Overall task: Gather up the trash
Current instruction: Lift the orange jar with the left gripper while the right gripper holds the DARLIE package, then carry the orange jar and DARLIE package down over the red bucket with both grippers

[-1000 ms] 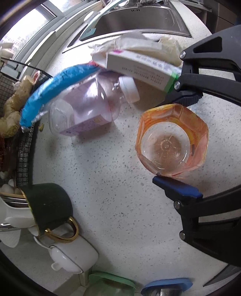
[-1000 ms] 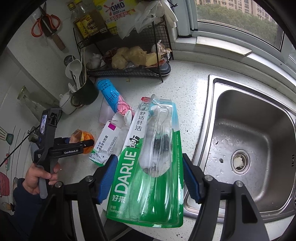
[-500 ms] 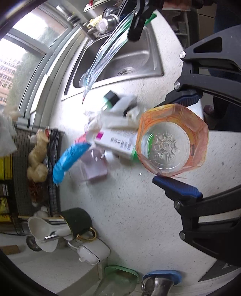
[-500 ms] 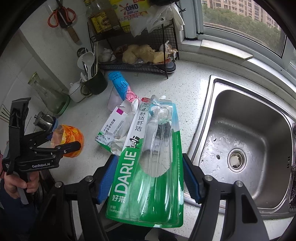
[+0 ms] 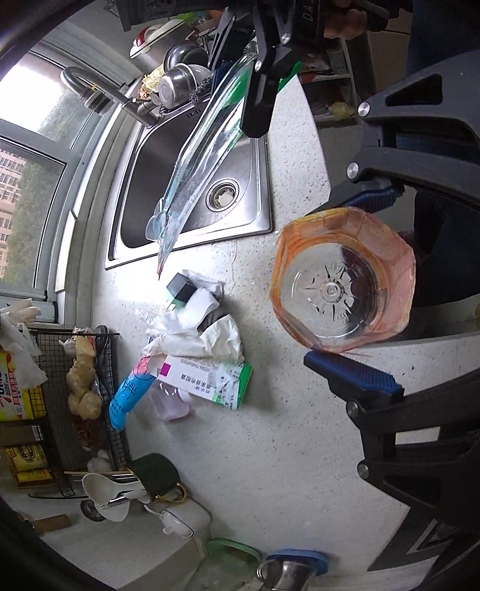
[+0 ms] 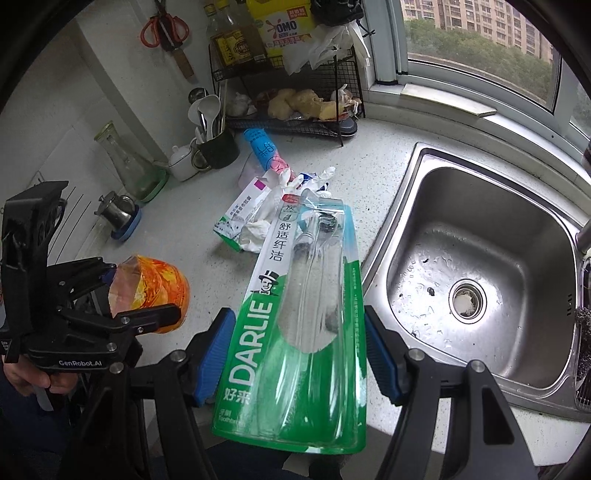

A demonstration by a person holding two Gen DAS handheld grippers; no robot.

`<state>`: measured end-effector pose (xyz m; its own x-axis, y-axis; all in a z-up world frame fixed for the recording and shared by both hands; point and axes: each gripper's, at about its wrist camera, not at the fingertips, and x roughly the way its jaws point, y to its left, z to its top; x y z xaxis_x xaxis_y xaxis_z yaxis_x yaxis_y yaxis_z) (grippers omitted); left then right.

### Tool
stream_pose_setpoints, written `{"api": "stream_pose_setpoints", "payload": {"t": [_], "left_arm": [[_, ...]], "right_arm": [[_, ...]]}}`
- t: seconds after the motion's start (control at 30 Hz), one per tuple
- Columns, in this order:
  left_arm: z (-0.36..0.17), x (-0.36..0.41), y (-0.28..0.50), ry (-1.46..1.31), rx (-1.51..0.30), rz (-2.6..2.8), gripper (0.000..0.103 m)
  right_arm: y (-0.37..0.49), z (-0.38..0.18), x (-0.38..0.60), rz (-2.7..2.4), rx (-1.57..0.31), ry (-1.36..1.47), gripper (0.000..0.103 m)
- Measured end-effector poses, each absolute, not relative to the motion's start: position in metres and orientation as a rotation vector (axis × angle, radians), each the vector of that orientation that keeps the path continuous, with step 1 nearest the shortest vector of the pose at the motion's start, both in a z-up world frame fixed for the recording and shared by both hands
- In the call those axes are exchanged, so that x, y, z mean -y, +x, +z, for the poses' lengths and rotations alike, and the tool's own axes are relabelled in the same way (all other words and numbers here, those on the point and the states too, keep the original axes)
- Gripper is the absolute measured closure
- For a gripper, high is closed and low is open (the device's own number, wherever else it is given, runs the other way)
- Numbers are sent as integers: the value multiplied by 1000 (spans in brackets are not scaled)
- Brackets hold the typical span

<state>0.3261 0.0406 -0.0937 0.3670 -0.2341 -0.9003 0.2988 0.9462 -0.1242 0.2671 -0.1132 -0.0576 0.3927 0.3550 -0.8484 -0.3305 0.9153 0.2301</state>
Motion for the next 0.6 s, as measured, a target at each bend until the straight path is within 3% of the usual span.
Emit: {"api": "stream_pose_setpoints", "payload": {"t": [0.6], "left_arm": [[-121,27,161,4,-1208,-293,38]], "right_arm": [[143,-77,149,582,-1134,-28,38]]}}
